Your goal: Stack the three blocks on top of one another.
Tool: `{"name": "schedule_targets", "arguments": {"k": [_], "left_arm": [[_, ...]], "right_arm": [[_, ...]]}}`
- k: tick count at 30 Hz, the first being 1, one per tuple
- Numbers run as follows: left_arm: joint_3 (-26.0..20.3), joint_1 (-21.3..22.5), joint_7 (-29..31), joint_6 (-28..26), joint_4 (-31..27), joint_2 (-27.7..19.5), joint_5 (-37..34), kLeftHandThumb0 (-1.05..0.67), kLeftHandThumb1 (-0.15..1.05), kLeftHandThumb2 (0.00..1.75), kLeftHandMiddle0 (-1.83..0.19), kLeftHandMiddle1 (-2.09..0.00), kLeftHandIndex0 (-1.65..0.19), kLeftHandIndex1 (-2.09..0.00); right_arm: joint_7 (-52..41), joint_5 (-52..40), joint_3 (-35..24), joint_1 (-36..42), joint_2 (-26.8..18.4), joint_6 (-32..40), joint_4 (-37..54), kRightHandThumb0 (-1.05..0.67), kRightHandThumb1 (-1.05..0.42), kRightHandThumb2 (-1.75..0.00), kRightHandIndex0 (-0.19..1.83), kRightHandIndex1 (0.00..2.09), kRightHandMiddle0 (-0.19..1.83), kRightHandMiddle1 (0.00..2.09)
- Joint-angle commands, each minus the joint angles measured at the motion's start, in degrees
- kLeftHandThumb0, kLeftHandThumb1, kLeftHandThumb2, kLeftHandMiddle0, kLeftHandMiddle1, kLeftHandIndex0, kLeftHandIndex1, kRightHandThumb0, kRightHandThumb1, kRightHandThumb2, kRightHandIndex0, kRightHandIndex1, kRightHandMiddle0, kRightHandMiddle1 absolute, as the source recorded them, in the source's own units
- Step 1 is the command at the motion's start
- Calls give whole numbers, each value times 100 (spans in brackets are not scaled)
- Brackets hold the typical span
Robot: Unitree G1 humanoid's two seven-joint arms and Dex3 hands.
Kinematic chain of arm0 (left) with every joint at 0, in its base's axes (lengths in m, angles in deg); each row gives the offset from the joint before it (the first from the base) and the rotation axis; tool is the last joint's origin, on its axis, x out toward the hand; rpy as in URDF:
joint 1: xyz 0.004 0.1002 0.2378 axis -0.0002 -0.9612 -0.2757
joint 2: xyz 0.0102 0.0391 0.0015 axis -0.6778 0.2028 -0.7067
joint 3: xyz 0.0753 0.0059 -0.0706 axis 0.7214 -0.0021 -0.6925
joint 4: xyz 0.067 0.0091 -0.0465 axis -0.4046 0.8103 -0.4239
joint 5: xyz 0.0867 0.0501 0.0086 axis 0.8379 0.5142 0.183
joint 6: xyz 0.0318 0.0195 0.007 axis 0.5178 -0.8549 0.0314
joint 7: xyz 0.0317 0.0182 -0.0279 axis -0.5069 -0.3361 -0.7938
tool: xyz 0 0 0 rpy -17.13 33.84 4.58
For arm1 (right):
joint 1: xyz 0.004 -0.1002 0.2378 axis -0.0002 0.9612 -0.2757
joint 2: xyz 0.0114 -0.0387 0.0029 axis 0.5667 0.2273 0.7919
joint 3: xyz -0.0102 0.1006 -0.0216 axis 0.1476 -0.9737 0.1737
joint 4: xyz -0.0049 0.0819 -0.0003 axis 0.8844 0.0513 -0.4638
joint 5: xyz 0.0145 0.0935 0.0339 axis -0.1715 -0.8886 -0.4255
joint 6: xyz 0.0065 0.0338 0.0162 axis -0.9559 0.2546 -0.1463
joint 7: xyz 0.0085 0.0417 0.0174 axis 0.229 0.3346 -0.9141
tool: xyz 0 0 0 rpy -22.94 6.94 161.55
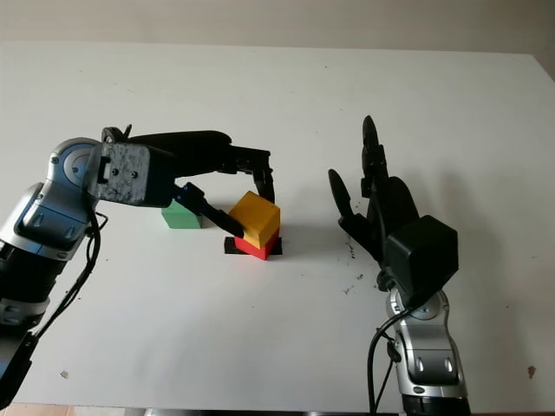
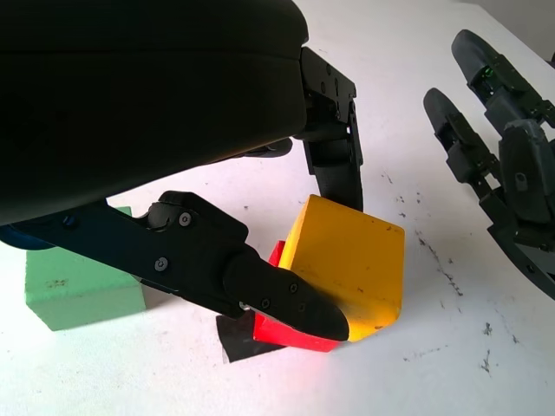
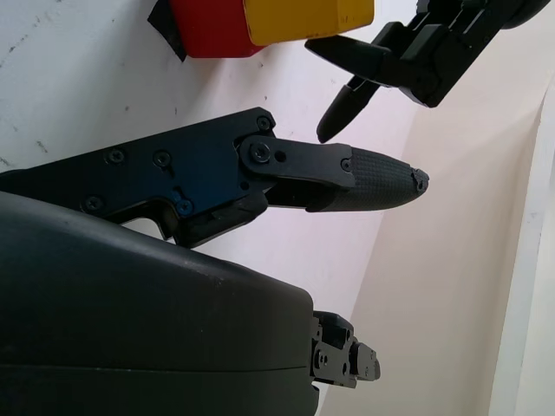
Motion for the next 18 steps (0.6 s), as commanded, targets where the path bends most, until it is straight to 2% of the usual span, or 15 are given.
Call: {"name": "schedule_targets", "arguments": {"k": [1,4,12,18], "left_arm": [[30,-92,-114,83,-100,47,31,-41,105,11,-25,-6,-28,-142],[27,-135,-210,-1,-142,81,73,-45,105,10,-24,-5,-23,-141],[46,-175,-233,9,-200,37,155,-50,105,10,-14,-2,-8,-110],[12,-188,-178,122,-179,9,115,-50,105,8,-17,-5,-9,-111]], "right_arm": [[1,-43,-39,42,10,-47,59,-68,-105,-51,-17,5,-10,5],[33,24,-15,24,-19,-46,35,-69,-105,-51,-16,6,-10,6],[-35,-5,-37,23,-41,-11,56,-69,-105,-50,-17,5,-10,5],[-49,-3,-35,15,-55,50,83,-69,-105,-50,-17,5,-10,5]]}}
